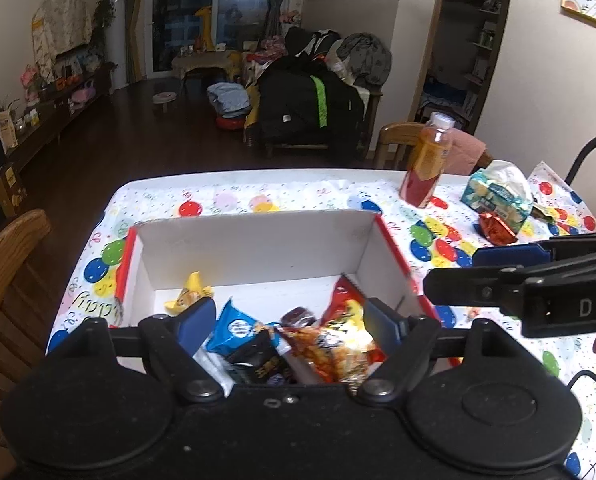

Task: Organize snacks
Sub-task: 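Move both tools back toward the lollipop and copper-foil packet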

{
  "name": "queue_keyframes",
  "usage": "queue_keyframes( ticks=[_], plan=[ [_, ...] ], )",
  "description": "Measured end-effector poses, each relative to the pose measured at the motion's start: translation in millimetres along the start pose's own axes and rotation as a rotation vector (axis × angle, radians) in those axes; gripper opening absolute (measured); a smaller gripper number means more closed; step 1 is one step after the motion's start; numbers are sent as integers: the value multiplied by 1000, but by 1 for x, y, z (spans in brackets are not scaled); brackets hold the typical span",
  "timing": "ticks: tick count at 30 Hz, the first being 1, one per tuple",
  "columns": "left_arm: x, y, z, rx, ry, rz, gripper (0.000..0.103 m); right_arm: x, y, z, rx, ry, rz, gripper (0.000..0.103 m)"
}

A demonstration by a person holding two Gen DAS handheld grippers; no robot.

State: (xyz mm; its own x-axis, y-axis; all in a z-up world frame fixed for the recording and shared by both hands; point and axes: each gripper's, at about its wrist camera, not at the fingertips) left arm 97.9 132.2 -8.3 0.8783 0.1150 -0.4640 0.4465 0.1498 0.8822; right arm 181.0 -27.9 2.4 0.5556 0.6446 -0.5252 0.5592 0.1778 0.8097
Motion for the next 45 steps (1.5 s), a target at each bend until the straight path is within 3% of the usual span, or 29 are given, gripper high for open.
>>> queue_keyframes(
  ticks=[11, 23, 30, 45],
  plan=[
    [-8, 5, 48, 10, -74, 27, 85, -49, -7, 43, 17, -27, 43, 77],
    [4, 3, 118, 28, -155, 47, 93, -93, -18, 123, 43, -98, 58, 78],
    [22, -2, 161, 48, -180, 44, 102, -100, -28, 170, 46, -150, 42, 78],
    [89, -21, 229, 78, -157, 3, 103, -88, -27, 262, 51, -237, 17, 78]
  ],
)
Point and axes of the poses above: each gripper's, at about its wrist camera, not at the fingertips, and x roughly the way its jaws point, z to its right, y to its top, and after that the axes turned 15 degrees about z, right-handed
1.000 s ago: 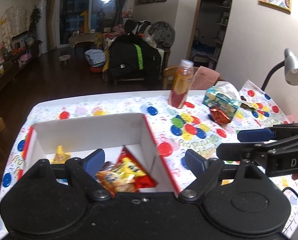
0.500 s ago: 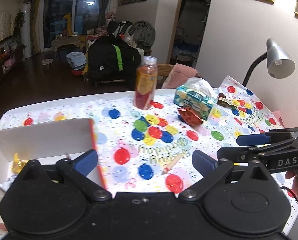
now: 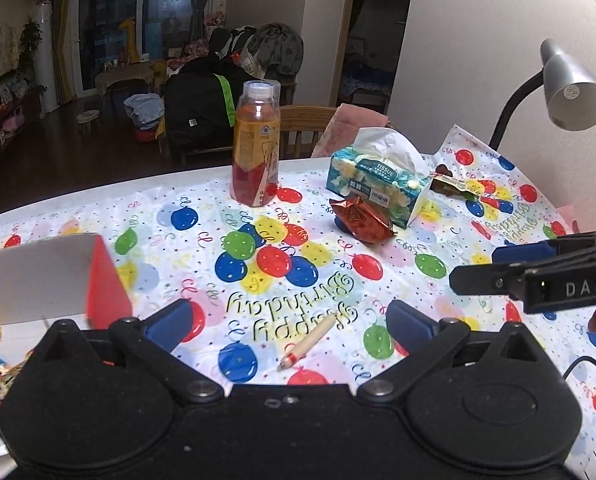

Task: Organize snacks
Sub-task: 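Move both tools back toward the lollipop and copper-foil packet, then grasp the wooden-handled lollipop with the left tool while the right tool grasps the copper-foil packet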

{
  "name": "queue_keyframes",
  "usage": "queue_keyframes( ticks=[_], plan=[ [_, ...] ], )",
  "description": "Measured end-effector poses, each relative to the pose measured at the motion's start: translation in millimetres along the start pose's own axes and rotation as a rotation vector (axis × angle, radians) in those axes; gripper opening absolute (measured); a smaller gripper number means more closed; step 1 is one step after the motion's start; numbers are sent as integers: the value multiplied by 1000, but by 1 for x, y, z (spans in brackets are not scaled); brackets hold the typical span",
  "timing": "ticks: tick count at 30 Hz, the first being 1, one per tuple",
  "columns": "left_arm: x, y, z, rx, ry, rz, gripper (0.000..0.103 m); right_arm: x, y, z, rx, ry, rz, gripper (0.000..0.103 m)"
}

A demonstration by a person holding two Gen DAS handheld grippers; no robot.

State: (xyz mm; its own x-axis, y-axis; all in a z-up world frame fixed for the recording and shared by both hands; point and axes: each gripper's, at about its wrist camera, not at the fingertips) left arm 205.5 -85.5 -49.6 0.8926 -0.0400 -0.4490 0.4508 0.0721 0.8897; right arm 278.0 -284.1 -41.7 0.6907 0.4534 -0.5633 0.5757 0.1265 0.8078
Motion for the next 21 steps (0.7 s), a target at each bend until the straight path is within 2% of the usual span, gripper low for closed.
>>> queue_keyframes(
  ticks=[14, 18, 21],
  plan=[
    [58, -15, 17, 23, 19, -50, 101, 68, 12, 41, -16, -15, -25, 78],
    [73, -21, 17, 28, 23, -75, 99, 91, 16, 50, -34, -23, -34, 78],
    [82, -27, 17, 34, 11, -94, 92, 110, 19, 56, -40, -28, -46, 78]
  ],
)
Point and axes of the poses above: each gripper's, at about its wrist camera, not at the fingertips, and x roughly the way its jaws point, z to its right, y to its top, and after that the axes turned 15 degrees about z, right-handed
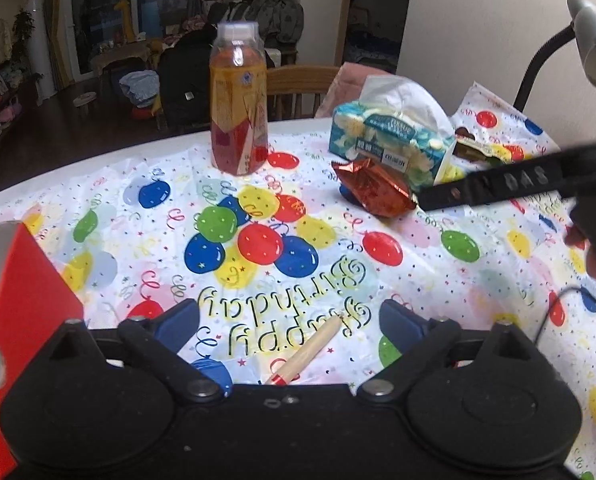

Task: Organize snacks
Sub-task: 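Grasp the wooden-handled lollipop with the left tool while the right tool grasps the copper-foil packet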

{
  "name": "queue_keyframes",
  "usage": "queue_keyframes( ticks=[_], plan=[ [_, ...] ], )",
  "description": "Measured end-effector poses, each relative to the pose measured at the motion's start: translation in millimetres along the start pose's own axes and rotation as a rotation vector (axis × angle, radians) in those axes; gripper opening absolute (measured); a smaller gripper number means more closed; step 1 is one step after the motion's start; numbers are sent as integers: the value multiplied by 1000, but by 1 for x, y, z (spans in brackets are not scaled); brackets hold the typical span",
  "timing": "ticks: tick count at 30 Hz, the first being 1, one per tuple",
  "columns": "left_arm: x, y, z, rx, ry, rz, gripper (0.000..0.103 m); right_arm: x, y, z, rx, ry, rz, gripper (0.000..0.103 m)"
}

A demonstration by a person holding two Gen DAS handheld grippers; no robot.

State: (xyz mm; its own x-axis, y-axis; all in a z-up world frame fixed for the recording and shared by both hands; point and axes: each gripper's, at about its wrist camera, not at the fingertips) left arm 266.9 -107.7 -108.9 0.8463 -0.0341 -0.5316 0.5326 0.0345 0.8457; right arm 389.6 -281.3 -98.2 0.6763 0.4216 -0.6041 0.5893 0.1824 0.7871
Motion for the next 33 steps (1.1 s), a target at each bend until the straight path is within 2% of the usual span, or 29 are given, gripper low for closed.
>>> queue_keyframes(
  ticks=[5, 8, 9, 17, 21, 26, 28, 30, 31, 33],
  plan=[
    [16, -10, -1, 16, -19, -48, 80, 32, 4, 10, -16, -32, -22, 78],
    [26, -17, 0, 24, -58, -110, 72, 47, 5, 16, -15, -49, -31, 78],
    [29, -19, 1, 33, -65, -127, 66, 52, 6, 17, -17, -52, -36, 78],
    [43, -28, 3, 61, -87, -181, 45, 78, 9, 18, -19, -57, -63, 78],
    [44, -28, 7, 79, -105, -175, 40, 88, 8, 19, -8, -62, -77, 78],
    [44, -29, 15, 138, -131, -171, 26, 95, 5, 12, -37, -55, -90, 77],
    [44, -29, 17, 146, -136, -172, 14, 96, 4, 10, -46, -60, -90, 77],
    [44, -29, 18, 147, -125, -175, 9, 97, 3, 10, -44, -62, -91, 77],
    [44, -29, 18, 149, -118, -176, 9, 97, 3, 9, -48, -67, -92, 75],
    [44, -29, 19, 153, -113, -174, 8, 97, 1, 8, -65, -85, -99, 64]
  ],
)
Point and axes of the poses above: each gripper's, at about its wrist camera, not at the fingertips, and x roughly the way its jaws point, z to its right, y to its top, and after that the axes turned 15 degrees about z, right-handed
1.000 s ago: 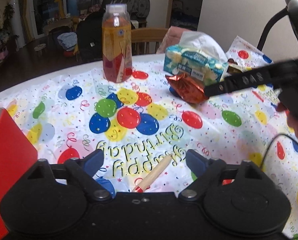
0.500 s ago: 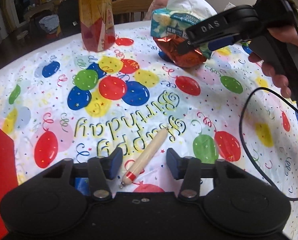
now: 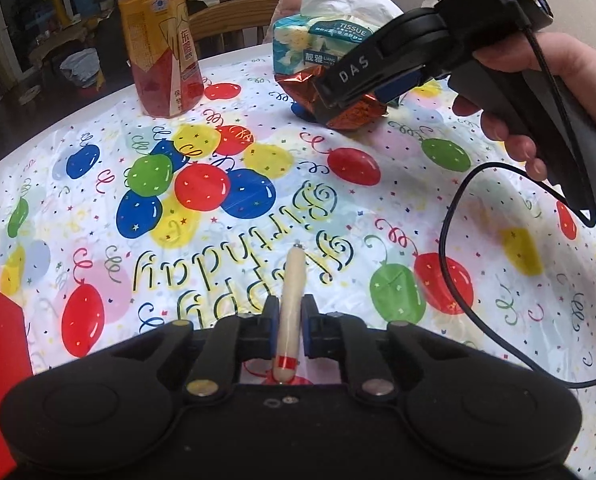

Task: Organize snacks
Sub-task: 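Grasp the wooden-handled lollipop with the left tool while the right tool grasps the copper-foil packet, then carry the lollipop and copper-foil packet with both tools over the box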

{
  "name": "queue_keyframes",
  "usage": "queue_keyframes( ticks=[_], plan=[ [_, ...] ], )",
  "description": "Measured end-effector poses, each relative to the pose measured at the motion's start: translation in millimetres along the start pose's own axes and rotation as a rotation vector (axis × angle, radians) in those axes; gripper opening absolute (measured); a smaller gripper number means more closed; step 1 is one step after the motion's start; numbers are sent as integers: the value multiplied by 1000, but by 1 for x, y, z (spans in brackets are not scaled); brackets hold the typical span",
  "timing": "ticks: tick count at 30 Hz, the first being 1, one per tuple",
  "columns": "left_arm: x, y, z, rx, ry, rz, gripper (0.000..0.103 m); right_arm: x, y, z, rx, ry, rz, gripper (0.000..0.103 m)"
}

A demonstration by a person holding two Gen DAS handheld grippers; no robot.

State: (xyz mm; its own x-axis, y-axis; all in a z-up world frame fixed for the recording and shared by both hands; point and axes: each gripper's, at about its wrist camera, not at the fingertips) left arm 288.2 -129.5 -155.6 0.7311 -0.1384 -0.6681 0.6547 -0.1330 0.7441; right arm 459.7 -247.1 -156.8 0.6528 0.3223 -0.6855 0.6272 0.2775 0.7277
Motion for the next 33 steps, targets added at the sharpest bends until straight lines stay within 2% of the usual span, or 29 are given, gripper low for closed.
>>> queue_keyframes(
  ticks=[1, 3, 5, 8, 17, 33],
  plan=[
    [0, 0, 0, -4, 2, 0, 8, 0, -1, 0, -3, -9, 0, 62],
    [0, 0, -2, -25, 3, -4, 8, -1, -1, 2, 3, -19, 0, 48],
    [0, 1, -5, -51, 5, -7, 8, -3, -2, 4, 22, -19, -1, 39],
    [-1, 1, -8, -84, 10, -11, 8, -8, -4, 5, 32, -12, -4, 35],
    [-16, -1, -16, -156, 22, -9, 8, -43, -11, -4, 50, -1, 6, 34],
    [-68, -3, -18, -203, 6, 34, 8, -134, -21, -37, 79, 41, 52, 33]
  ],
)
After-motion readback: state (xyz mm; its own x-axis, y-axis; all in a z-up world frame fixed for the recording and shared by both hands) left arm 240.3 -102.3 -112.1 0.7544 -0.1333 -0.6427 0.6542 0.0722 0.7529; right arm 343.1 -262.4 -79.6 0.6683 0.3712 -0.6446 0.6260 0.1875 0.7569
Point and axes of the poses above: each gripper's, at about its wrist camera, not at the fingertips, and x roughly the way its jaws point, z to its right, y to its top, and after that the axes turned 15 degrees about z, right-handed
